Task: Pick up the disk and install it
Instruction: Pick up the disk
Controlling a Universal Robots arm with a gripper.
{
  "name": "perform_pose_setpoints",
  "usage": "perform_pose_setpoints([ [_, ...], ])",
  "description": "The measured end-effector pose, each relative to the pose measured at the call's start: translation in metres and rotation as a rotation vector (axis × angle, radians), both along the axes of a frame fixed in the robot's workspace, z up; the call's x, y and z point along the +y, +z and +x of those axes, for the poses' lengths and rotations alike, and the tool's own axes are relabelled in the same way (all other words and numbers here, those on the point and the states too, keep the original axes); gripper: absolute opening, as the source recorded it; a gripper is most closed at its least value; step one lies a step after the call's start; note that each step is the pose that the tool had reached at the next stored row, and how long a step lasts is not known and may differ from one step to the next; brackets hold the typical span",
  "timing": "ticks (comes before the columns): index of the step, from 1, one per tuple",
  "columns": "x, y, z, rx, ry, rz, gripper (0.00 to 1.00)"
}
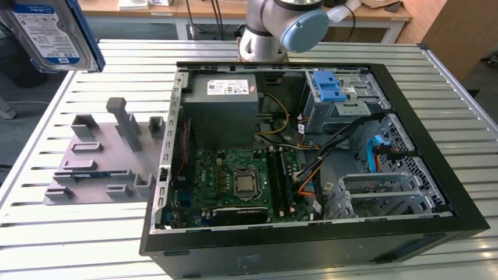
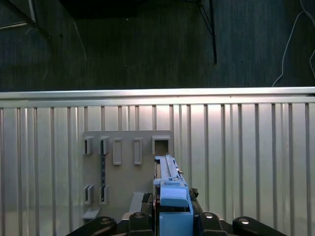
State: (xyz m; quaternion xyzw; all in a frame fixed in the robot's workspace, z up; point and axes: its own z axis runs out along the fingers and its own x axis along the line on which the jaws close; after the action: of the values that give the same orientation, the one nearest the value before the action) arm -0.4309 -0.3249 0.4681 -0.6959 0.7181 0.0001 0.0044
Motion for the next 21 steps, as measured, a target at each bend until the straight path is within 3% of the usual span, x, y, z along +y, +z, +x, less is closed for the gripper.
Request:
perform_pose_setpoints([
  [21,0.0,0.0239,0.0,-0.004,0.0,-0.0001,0.36],
])
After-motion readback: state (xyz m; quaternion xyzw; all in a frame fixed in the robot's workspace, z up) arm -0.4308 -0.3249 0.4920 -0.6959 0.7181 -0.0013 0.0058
